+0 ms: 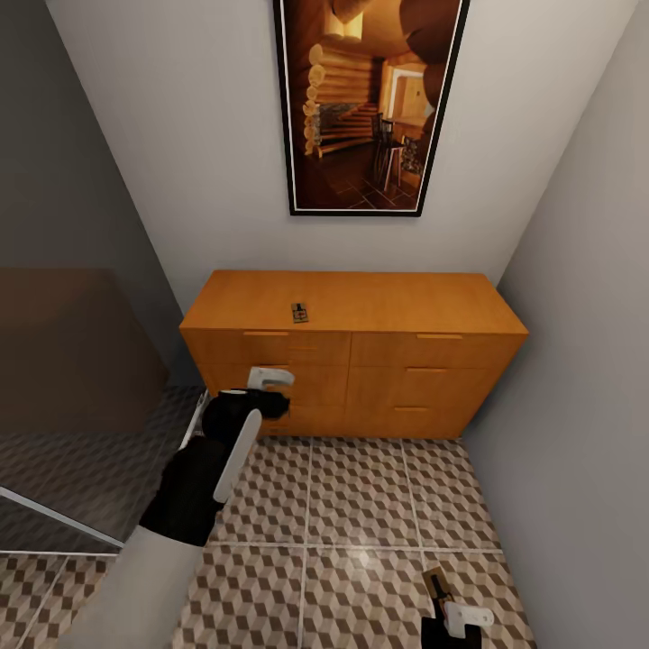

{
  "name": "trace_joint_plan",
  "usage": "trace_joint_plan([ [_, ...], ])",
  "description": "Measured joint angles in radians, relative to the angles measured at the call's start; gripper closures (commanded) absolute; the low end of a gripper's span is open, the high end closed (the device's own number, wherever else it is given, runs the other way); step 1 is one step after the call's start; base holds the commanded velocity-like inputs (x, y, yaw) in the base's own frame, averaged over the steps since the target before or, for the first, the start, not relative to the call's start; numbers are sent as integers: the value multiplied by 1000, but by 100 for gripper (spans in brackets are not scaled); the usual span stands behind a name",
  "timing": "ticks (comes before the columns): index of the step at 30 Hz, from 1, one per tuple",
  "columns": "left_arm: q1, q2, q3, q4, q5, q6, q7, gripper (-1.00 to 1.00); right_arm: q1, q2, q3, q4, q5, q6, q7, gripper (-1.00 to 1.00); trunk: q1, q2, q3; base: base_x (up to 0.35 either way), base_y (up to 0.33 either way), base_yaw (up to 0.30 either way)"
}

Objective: Take the four mousetraps from the cabinet in the bathroom and place them on the bathroom floor. Make sure all four end up on the same floor surface, and ensure that at least two of them are either under or directly next to the same bathroom sink.

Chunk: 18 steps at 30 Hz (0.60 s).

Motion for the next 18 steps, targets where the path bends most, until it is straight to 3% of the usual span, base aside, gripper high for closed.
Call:
trace_joint_plan([
  [2, -89, -2, 0, 41, -1, 4, 2, -100, 0, 0, 0, 0, 5, 1, 0, 100, 0, 0, 0, 0, 0, 0],
  [5, -133, -4, 1, 30, 1, 6, 2, -100, 0, 0, 0, 0, 7, 0, -1, 100, 0, 0, 0, 0, 0, 0],
  [11, -156, -1, -5, -60, 8, 13, 0, -100, 0, 1, 0, 0, 8, 0, -1, 100, 0, 0, 0, 0, 0, 0],
  [18, -160, 20, -44, -151, 10, 17, -2, -100, 0, 4, 1, 0, 8, 0, -1, 100, 0, 0, 0, 0, 0, 0],
])
